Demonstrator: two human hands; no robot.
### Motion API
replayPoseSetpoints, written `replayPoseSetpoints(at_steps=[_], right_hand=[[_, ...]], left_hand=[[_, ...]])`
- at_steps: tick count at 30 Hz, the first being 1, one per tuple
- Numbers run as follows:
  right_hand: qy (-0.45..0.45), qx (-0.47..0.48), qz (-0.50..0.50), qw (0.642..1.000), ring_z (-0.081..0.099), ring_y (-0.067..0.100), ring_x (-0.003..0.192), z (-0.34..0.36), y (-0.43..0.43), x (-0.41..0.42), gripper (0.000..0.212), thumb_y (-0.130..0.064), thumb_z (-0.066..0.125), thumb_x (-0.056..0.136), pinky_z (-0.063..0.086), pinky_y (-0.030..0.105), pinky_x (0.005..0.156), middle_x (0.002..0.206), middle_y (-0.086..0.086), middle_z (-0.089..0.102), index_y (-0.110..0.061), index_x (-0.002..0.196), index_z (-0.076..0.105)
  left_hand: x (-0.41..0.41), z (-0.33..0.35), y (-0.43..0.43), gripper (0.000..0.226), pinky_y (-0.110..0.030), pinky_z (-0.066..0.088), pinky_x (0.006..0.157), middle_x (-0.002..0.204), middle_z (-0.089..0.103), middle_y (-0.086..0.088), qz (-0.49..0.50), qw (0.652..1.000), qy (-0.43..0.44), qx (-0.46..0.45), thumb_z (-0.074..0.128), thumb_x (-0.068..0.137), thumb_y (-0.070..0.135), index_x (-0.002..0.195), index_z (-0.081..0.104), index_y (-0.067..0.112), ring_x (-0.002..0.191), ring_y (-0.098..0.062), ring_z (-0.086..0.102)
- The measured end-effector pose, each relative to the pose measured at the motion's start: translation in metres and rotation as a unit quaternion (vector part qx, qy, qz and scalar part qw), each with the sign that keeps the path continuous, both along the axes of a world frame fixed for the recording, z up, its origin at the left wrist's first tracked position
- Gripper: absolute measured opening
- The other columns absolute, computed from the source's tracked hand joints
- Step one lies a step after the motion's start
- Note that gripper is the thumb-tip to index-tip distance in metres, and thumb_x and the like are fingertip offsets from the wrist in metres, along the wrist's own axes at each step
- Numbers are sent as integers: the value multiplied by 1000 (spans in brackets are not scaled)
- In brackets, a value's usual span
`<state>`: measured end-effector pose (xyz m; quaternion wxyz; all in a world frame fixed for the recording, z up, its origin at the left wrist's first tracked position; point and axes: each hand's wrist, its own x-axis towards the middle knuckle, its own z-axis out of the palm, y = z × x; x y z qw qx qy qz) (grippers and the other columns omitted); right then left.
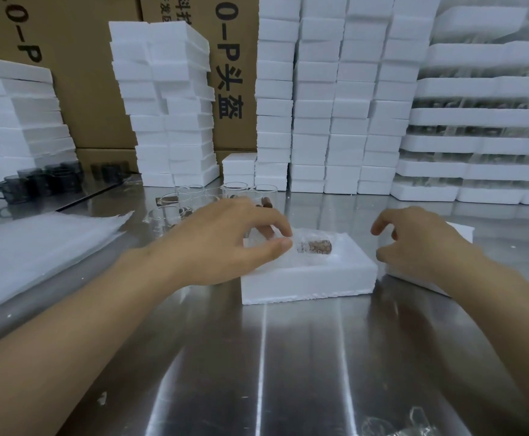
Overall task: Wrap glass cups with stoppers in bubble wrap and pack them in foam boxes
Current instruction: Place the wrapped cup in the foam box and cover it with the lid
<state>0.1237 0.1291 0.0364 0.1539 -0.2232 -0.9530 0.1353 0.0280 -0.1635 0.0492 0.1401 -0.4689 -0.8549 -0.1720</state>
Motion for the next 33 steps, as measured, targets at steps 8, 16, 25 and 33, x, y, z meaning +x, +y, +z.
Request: replayPoseSetpoints(at_steps=[8, 16, 25, 33], right_hand=[[395, 34, 85, 914, 59, 14, 93, 30, -24, 17, 29, -10, 55, 94, 46, 30, 82, 112, -5, 64, -31, 107, 71], [375, -546, 251, 706, 67, 14, 77, 53, -37, 21, 31, -1, 55, 95, 52, 24, 62, 97, -3, 76, -23, 110, 71], [220, -616, 169, 738, 68, 28, 107, 36, -29, 17, 36, -6, 45, 103, 48, 38, 98, 115, 5, 76, -10, 111, 80], [152, -662, 182, 711, 77, 17, 75, 31, -30, 15, 36, -14, 52, 101, 61, 29, 54, 100, 2, 81, -17, 92, 87]], left_hand=[[5, 0, 9, 25, -30, 54, 99, 122, 67, 20, -37, 966, -86, 240, 63, 108, 31, 130, 70, 39, 119, 1, 61], [5, 3, 6, 109, -25, 53, 99, 157, 31, 35, -63, 940, -67, 328, 89, 88, 36, 158, 13, 69, 136, 6, 49], [12, 13, 1, 99, -16, 49, 100, 158, 41, 26, -80, 946, -62, 309, 97, 68, 53, 151, 43, 43, 139, 3, 48], [20, 14, 4, 90, -27, 48, 102, 138, 59, 26, -71, 947, -162, 267, 91, 60, 71, 136, 43, 66, 128, 10, 54]])
